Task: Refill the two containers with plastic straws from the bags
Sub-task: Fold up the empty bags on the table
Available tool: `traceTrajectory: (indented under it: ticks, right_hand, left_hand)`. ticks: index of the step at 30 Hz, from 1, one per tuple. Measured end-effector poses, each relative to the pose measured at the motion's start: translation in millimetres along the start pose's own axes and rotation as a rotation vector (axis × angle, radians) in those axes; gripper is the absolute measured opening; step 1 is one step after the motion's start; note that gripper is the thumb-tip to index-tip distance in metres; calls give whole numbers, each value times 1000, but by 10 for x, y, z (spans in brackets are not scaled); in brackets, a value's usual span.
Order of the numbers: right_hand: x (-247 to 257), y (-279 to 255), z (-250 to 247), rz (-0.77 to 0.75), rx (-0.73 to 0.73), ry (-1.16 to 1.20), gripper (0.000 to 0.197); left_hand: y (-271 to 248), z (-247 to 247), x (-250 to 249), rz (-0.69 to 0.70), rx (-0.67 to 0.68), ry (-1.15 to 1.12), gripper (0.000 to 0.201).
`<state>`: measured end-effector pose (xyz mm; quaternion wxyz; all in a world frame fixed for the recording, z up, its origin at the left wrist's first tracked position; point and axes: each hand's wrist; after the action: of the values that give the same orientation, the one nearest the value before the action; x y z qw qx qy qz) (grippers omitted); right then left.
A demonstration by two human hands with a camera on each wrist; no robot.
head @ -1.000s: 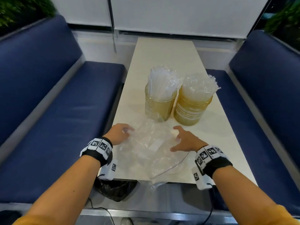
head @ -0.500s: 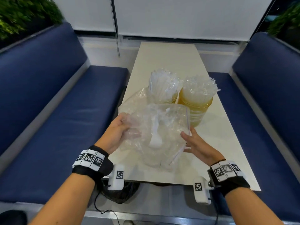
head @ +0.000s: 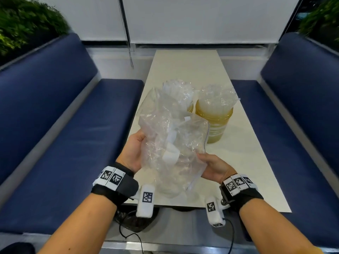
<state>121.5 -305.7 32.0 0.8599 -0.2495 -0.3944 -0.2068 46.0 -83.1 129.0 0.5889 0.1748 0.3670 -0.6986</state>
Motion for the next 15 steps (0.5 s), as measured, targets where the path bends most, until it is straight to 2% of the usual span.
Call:
traceTrajectory:
  ticks: [3, 6, 8, 10, 12, 13, 15]
  right_hand:
    - [71, -32, 37, -26, 0, -31, 60]
    - [275, -112, 15, -100, -107, -127, 37]
    - [459, -186, -32, -127, -201, -192, 34]
    - [648, -266, -63, -135, -254, -305, 32]
    - [803, -338, -74, -136, -272, -441, 34]
    - [863, -374, -84, -152, -283, -505, 37]
    - [943, -432, -112, -202, -290, -581, 46]
  left_hand:
    - [10, 92, 7, 17, 9, 36, 32]
    - [-16, 53, -57, 162, 11, 74, 46]
    - [-22, -41, -132, 245, 20, 119, 39]
    - [10, -157, -189, 279, 42, 314, 29]
    - [75, -261, -213, 289, 63, 605, 56]
    - [95, -280, -225, 303, 61, 689, 62]
    - [109, -283, -244, 317, 61, 766, 58]
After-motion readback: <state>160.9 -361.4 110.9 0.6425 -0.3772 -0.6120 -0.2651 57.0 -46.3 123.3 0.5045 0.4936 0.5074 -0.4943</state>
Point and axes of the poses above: each hand's wrist, its own y-axis towards the middle knuckle, its own z-axis out of the palm, x = y × z, and after that the axes turned 5 degrees about -y, right-handed
